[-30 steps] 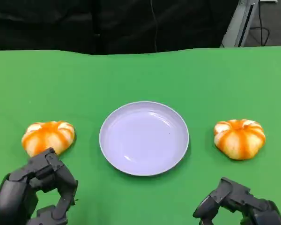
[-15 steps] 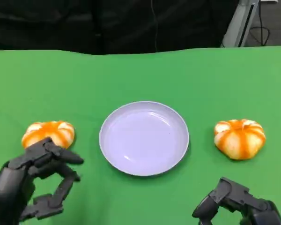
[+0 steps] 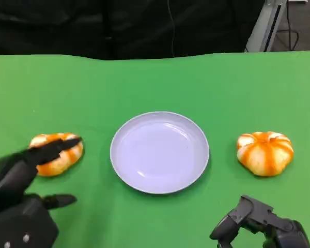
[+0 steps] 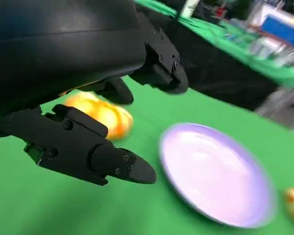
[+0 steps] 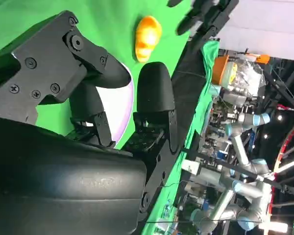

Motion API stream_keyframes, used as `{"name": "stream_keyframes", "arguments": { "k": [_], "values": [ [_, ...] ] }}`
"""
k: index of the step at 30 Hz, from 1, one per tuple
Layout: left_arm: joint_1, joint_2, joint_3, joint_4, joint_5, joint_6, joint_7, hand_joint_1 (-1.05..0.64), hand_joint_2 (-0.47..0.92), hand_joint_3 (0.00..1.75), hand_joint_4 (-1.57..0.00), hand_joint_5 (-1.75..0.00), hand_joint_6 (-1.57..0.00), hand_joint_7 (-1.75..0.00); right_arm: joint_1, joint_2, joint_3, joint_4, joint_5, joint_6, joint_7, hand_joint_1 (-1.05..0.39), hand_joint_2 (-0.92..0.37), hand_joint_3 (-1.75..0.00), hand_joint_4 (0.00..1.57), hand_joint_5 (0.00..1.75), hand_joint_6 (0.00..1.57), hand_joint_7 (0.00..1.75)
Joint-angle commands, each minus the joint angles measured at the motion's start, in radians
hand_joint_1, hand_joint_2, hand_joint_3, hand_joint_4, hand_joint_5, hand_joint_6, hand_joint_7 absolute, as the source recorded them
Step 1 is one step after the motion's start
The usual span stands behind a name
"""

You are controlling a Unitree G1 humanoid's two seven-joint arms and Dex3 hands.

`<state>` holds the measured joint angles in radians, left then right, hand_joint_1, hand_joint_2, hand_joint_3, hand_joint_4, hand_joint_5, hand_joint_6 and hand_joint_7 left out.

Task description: Grasp the bread from the table and place it into the plate.

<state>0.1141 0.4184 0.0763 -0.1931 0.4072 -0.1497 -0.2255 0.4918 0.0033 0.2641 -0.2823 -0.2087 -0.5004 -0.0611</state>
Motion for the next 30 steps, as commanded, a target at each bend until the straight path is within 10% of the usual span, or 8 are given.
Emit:
{"name": "stream_keyframes", "arguments": {
  "k": [1,16,30],
  "values": [
    [-0.107,0.065,-0.085,0.091,0.196,0.009,0.063,-0.56,0.91,0.03,-0.14,-0.24,-0.24,0.00,0.003,0.000,-0.003,-0.009,0.002,0.002,-0.004,-0.10,-0.36,-1.27,0.70,1.60,0.76,1.31],
    [-0.194,0.083,-0.164,0.180,0.326,0.065,0.109,-0.60,0.92,0.01,-0.02,-0.21,-0.17,0.00,0.002,-0.001,-0.003,-0.010,0.002,0.001,-0.004,-0.09,-0.36,-1.27,0.70,1.60,0.77,1.31],
    [-0.551,-0.008,-0.410,0.774,0.468,0.197,0.253,-0.63,0.91,0.00,-0.03,-0.24,-0.17,-0.01,0.018,0.000,0.006,-0.010,-0.004,-0.008,-0.008,-0.10,-0.36,-1.27,0.70,1.60,0.77,1.31]
  ]
}}
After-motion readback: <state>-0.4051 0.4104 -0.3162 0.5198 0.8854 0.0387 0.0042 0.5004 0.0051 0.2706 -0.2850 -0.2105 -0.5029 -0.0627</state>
